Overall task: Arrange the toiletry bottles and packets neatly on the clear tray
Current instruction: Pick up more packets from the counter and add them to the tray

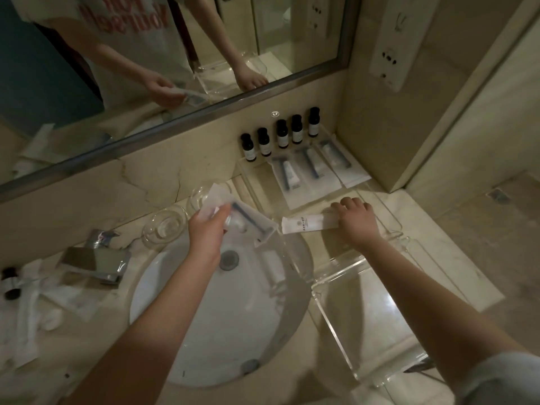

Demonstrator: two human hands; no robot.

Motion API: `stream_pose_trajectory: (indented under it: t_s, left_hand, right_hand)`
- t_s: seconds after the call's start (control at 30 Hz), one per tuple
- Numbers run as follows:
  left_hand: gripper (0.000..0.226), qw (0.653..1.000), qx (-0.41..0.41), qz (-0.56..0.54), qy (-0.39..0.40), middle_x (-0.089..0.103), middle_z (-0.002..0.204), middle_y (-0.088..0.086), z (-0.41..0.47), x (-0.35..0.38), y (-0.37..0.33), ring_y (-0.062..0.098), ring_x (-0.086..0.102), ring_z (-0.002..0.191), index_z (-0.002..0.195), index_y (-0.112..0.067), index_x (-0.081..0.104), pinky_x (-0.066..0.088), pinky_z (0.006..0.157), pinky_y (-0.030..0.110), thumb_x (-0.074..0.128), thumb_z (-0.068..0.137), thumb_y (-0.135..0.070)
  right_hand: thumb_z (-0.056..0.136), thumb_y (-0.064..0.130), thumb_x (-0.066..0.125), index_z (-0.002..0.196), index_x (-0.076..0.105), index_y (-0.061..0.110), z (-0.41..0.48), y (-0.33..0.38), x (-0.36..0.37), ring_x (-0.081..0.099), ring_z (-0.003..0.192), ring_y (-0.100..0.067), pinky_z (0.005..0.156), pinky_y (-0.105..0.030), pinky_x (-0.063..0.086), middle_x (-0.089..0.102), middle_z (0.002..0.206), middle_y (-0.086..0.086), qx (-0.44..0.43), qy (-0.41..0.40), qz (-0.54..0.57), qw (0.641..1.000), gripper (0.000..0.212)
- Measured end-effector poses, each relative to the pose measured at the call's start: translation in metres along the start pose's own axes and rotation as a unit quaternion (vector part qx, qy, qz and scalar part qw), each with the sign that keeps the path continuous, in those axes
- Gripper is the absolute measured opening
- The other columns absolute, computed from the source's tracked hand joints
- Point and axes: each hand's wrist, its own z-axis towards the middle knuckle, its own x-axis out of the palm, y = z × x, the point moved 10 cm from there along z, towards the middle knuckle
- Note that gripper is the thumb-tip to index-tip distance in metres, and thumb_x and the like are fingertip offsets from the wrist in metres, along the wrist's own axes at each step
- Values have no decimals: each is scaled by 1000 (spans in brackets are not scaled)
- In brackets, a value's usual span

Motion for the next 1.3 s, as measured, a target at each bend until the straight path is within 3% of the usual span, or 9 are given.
stream_pose_trajectory:
  t_s: [0.1, 0.23, 0.57, 0.83, 0.93, 1.0, 1.1, 1.2, 1.3]
  left_hand:
    - [8, 1000, -2, -1, 0, 65, 84, 3, 2, 2, 3, 20, 63, 83, 90, -15, 67, 51, 78, 34, 68, 82, -16]
    - [6, 1000, 1, 14, 1, 64, 83, 2, 4, 0, 4, 20, 62, 84, 78, -21, 65, 50, 78, 34, 68, 83, -18]
    - [6, 1000, -2, 6, -22, 62, 82, 5, 10, -12, 3, 21, 60, 81, 78, -20, 64, 48, 73, 34, 67, 83, -18]
    - [12, 998, -30, -51, -23, 65, 84, 4, 5, -6, 4, 18, 63, 80, 93, -11, 64, 54, 74, 32, 69, 82, -12]
    - [18, 992, -46, -113, -15, 64, 84, 4, -2, 2, 4, 15, 64, 77, 101, -8, 62, 54, 71, 29, 64, 84, -4]
    - [16, 987, -64, -148, -2, 65, 87, 6, -5, 10, 9, 17, 65, 80, 100, -8, 62, 55, 76, 32, 61, 86, -1]
    - [16, 986, -84, -144, 26, 67, 93, 8, -11, 25, 20, 24, 65, 90, 97, -10, 61, 53, 85, 39, 60, 86, 1]
    - [17, 990, -83, -97, 62, 66, 85, 6, -18, 35, 26, 21, 64, 80, 89, -11, 60, 53, 75, 33, 59, 85, 6]
    - [15, 991, -84, -6, 107, 64, 83, 8, -14, 35, 29, 19, 62, 72, 86, -11, 58, 50, 67, 29, 60, 84, 3]
  right_hand:
    - [87, 16, 56, 130, 50, 14, -13, 6, -3, 50, 108, -36, 85, -44, 42, 53, 121, -16, 22, -59, 50, 997, 43]
    - [85, 14, 55, 123, 57, 15, -22, 21, 12, 56, 85, -35, 64, -38, 48, 52, 102, -16, 27, -47, 104, 993, 38]
    - [89, 20, 57, 129, 55, 20, 7, 30, 3, 48, 102, -31, 78, -35, 45, 52, 106, -14, -75, -33, 119, 989, 40]
    - [84, 6, 57, 127, 57, 10, -6, 32, -5, 57, 98, -37, 73, -40, 48, 60, 110, -18, -63, -94, 133, 985, 43]
    - [90, 21, 58, 119, 62, 12, -21, 38, -20, 61, 87, -21, 74, -32, 49, 64, 105, -6, -2, -100, 320, 942, 30]
    - [92, 30, 56, 119, 60, 15, -24, 56, -24, 62, 82, -17, 73, -27, 50, 66, 96, -4, 25, -26, 492, 870, 30]
    - [95, 33, 50, 118, 54, 11, -21, 91, -32, 64, 78, -21, 73, -34, 52, 64, 95, -8, 40, 69, 662, 746, 32]
    - [91, 24, 58, 103, 53, 3, -4, 102, -45, 55, 67, -18, 60, -30, 47, 57, 85, -10, 51, 52, 684, 726, 24]
    - [86, 20, 64, 97, 53, -4, 19, 108, -54, 50, 67, -18, 55, -26, 44, 51, 82, -11, 23, 56, 644, 763, 29]
